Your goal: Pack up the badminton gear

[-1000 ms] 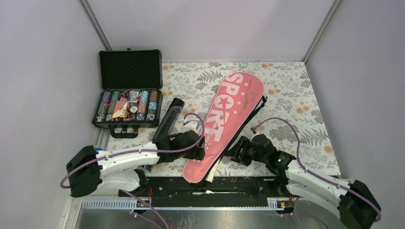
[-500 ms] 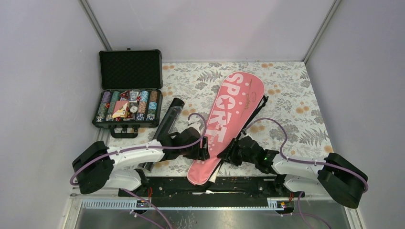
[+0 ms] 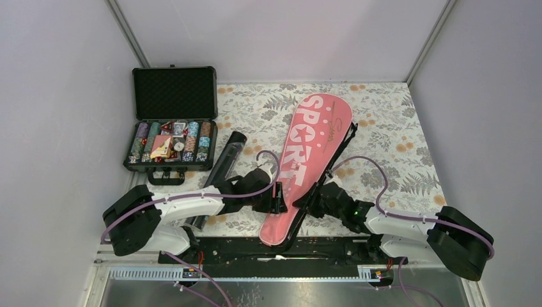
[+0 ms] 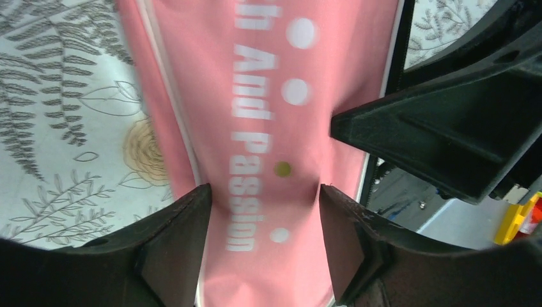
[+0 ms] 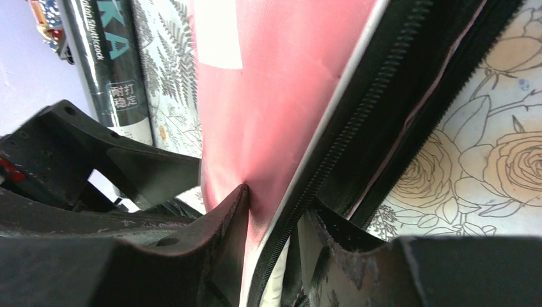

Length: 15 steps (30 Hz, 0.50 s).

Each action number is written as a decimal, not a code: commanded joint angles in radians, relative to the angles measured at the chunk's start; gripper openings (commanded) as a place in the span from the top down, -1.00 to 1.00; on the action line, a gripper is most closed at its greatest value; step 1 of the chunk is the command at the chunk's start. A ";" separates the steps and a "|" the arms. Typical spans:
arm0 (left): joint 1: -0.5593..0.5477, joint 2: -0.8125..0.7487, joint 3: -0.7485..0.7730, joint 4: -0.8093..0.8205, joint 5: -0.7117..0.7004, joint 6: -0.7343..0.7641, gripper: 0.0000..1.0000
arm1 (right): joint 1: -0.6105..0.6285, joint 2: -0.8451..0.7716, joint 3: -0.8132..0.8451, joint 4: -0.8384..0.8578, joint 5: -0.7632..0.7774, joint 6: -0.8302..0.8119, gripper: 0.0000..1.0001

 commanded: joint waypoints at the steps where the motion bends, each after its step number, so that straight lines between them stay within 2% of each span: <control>1: -0.010 -0.041 0.037 0.092 0.078 -0.034 -0.25 | 0.005 -0.041 0.014 0.092 0.083 -0.016 0.29; 4: -0.010 -0.083 0.040 0.045 0.021 -0.017 -0.25 | 0.005 -0.027 -0.007 0.152 0.069 -0.003 0.42; 7: -0.013 -0.109 0.034 0.036 0.013 -0.013 -0.26 | 0.005 -0.003 -0.013 0.195 0.052 0.018 0.44; 12: -0.022 -0.122 0.027 0.005 -0.010 -0.011 -0.26 | 0.005 0.053 -0.002 0.237 0.022 0.024 0.10; 15: -0.028 -0.128 0.018 -0.004 -0.019 -0.004 -0.26 | 0.005 0.063 -0.006 0.253 0.019 0.028 0.19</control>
